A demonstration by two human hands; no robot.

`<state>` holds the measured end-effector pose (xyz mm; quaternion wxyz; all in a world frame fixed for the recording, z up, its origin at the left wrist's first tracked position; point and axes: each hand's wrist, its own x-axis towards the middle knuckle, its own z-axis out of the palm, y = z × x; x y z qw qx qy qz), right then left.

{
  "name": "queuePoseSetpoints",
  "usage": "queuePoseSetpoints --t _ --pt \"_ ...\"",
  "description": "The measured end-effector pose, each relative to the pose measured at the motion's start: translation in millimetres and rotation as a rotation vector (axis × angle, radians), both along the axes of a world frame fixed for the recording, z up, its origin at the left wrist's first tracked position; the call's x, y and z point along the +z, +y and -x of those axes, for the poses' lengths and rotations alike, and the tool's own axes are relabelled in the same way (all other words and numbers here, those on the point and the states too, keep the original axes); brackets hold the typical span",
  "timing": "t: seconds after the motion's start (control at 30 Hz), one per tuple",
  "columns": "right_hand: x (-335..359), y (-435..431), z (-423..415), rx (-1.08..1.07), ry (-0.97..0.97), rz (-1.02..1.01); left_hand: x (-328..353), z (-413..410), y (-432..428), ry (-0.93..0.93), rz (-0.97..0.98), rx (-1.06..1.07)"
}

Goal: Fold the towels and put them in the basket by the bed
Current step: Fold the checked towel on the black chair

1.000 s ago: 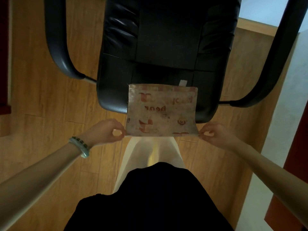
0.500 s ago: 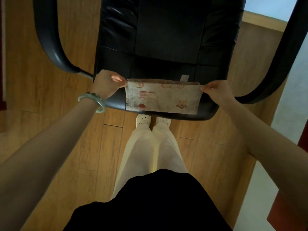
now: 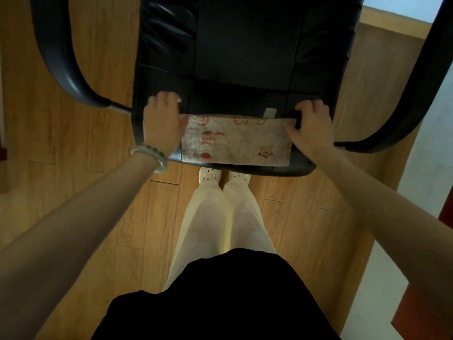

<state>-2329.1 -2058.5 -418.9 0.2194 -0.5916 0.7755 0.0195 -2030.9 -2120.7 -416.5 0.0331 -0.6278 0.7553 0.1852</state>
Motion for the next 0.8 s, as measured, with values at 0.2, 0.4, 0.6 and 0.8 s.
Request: queuePoseSetpoints --t 0.2,0.4,0.6,0.8 --pt "-17.1 31.6 -67.0 0.659 -0.059 -0.024 -23.5 21.0 51.8 -0.102 0.014 -0.776" --pt "-45.2 29.9 -78.2 0.697 0.003 -0.106 -46.1 24.4 60.2 -0.195 -0.094 -0.683" --pt "-36.5 40.0 -40.4 0.661 0.058 -0.063 -48.0 6.6 56.8 -0.159 -0.014 -0.647" --pt "-29.8 56.4 11.3 0.667 0.117 -0.025 -44.9 -14.6 41.0 -0.179 -0.016 -0.785"
